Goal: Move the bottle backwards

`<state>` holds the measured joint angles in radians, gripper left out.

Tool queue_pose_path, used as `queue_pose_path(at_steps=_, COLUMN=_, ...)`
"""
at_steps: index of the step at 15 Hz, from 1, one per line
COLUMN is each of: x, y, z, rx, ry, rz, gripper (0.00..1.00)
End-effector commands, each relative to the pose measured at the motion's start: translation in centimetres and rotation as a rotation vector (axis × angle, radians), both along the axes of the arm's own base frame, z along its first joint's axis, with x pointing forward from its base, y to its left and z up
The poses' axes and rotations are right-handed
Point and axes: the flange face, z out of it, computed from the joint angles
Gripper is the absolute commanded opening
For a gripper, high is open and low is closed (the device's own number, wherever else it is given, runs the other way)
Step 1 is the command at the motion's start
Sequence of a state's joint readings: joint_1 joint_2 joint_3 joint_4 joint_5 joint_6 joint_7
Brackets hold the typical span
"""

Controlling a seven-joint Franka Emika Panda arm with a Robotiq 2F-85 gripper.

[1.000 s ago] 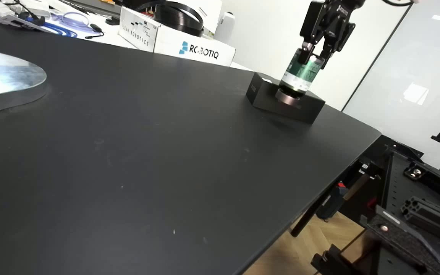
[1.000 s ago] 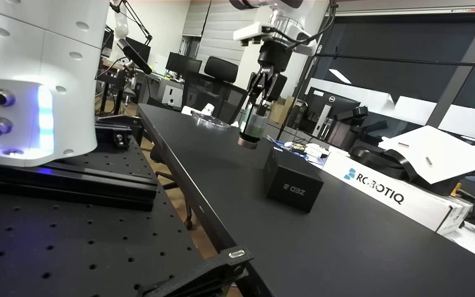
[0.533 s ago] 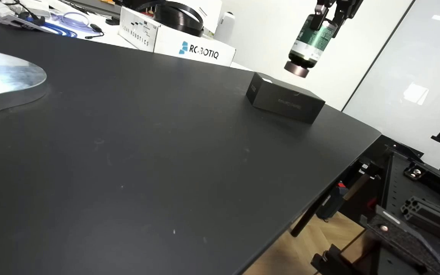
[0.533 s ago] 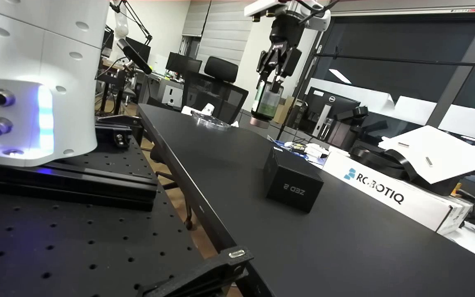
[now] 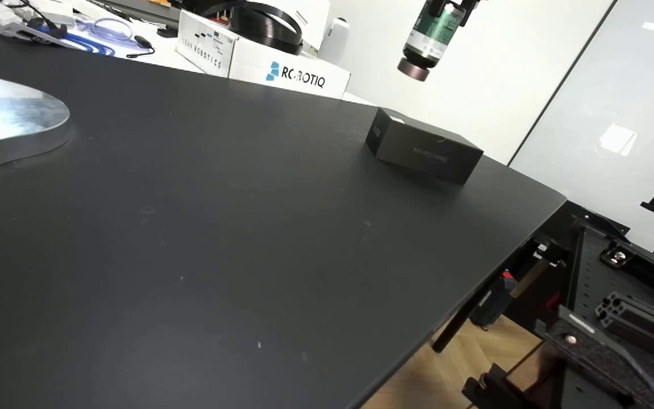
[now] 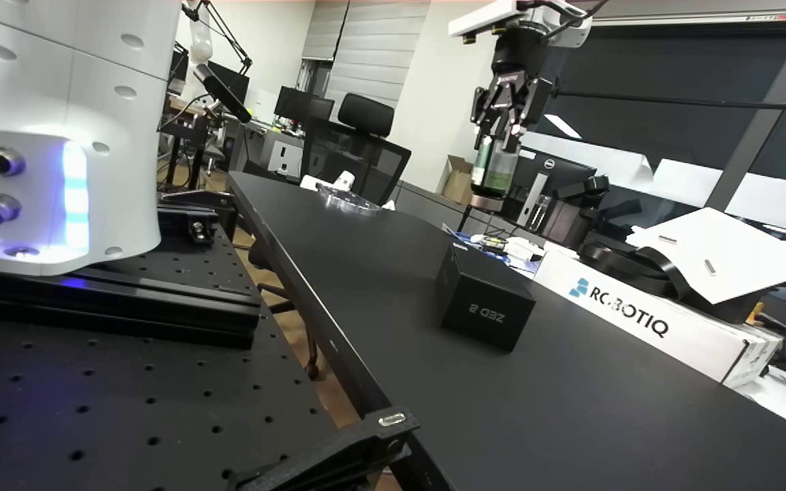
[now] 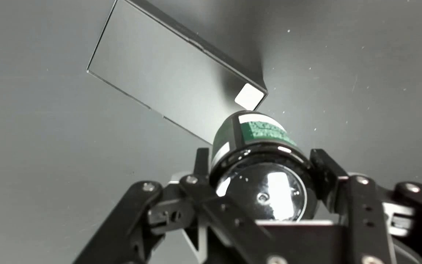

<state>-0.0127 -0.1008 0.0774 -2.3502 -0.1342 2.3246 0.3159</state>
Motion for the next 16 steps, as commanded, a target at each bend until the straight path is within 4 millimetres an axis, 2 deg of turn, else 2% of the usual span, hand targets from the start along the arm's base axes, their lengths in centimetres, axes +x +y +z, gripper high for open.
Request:
queue_pose_path(at_steps=1, x=5.6, y=-2.2, z=0.1, rx=-0.022, ry=-0.012, rz=-0.046, gripper=0.44)
queue_pose_path(at_steps=6, x=11.5, y=-5.2, z=-1.0, rx=-0.02, ry=-0.043, rz=-0.078, gripper=0.44)
queue_pose_path(at_steps=9, x=14.0, y=-6.9, z=-3.8, rx=-0.001, ry=-0.022, rz=-0.106, gripper=0.44)
queue_pose_path(at_steps=12, x=15.5, y=-7.5, z=-7.0, rx=0.011, ry=-0.008, rz=-0.115, gripper=0.44)
queue_pose_path(at_steps=16, x=16.4, y=-6.6, z=-10.5, rx=0.044, ry=0.01, rz=-0.113, gripper=0.44)
